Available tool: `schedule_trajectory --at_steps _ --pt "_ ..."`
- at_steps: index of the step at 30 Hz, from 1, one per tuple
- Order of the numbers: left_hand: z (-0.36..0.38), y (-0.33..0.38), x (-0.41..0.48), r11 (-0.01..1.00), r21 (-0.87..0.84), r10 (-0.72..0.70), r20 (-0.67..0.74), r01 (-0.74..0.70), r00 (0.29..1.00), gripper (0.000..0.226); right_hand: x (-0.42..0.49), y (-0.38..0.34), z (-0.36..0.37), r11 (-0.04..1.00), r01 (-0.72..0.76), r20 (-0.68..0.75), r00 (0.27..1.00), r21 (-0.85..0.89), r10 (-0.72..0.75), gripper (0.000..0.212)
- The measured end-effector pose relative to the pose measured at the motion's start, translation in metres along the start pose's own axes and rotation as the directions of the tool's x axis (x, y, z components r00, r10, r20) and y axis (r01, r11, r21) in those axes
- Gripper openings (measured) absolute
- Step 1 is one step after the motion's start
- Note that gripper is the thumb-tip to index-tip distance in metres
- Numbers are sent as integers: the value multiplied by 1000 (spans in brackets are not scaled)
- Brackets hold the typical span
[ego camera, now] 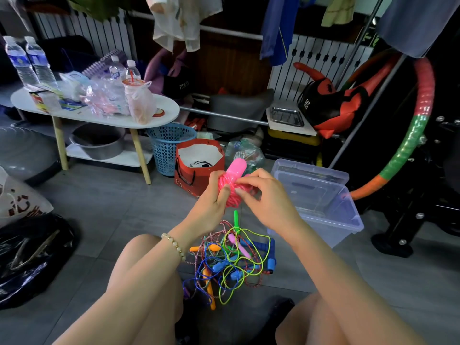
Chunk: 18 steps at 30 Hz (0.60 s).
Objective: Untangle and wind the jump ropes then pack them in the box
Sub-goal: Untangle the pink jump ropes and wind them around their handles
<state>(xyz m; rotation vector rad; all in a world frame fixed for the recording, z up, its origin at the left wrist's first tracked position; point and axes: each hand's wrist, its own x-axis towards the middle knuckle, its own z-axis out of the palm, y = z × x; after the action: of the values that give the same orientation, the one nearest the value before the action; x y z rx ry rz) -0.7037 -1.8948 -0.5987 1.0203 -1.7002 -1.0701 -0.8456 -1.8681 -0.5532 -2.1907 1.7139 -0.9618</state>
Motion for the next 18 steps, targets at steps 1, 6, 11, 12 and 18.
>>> schedule_trajectory --at_steps 1,6,11,12,18 --pt "-2 1 1 1000 11 12 3 -12 1000 21 0 0 2 1000 -10 -15 1000 26 10 26" --pt "-2 -1 2 998 31 50 17 -50 999 20 -4 -4 9 998 -40 -83 996 40 43 21" --pt "-4 -6 1 992 121 40 37 -44 998 17 -6 0 17 991 -108 -32 993 73 110 21" --pt "-5 -7 0 988 151 32 40 -38 999 18 -6 1 18 988 -125 -18 992 94 127 21" --pt "-5 -14 -4 977 206 51 44 -59 998 20 -2 7 16 955 -212 65 977 206 202 16"
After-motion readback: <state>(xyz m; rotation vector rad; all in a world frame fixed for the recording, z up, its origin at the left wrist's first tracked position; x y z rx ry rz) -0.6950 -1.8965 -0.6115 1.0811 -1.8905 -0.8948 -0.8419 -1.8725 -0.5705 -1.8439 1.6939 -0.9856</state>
